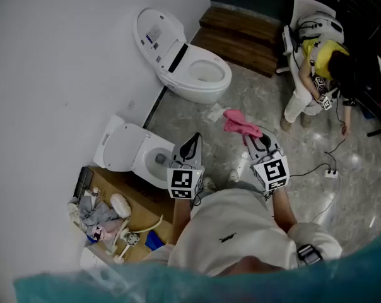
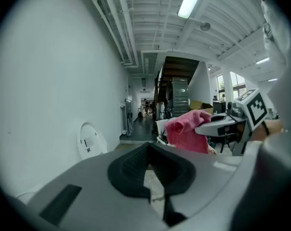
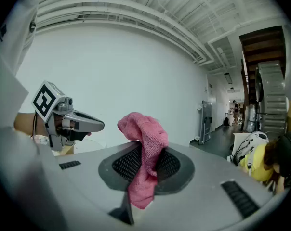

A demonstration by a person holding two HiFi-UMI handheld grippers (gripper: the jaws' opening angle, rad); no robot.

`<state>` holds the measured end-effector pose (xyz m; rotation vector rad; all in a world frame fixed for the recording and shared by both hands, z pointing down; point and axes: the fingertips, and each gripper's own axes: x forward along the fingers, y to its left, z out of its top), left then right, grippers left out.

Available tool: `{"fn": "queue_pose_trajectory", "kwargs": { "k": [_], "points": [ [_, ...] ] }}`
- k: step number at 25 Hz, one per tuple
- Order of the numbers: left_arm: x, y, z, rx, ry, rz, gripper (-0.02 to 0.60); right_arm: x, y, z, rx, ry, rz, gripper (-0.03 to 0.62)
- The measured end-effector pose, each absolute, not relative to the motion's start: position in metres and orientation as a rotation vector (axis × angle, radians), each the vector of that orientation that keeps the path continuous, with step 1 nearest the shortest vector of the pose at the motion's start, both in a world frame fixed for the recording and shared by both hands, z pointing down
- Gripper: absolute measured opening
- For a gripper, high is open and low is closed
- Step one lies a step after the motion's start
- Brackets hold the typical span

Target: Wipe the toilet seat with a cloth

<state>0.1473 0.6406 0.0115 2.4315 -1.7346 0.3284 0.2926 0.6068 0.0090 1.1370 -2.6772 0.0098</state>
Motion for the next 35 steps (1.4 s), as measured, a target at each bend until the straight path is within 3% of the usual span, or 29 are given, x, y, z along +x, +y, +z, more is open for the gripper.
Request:
{"fn": "queue_pose_trajectory", "kwargs": {
  "k": [16, 35],
  "points": [
    [0.180, 0.611, 0.012, 2.372, -1.815, 0.348, 0.009, 0.313, 0.565, 0.010, 1.056, -2.768, 0.054, 0.052],
    [0.129, 0.491, 0.026, 2.389, -1.741, 0.334, 0.009, 0.261, 0.450, 0.023, 1.082, -2.718, 0.090, 0.052]
  ]
}}
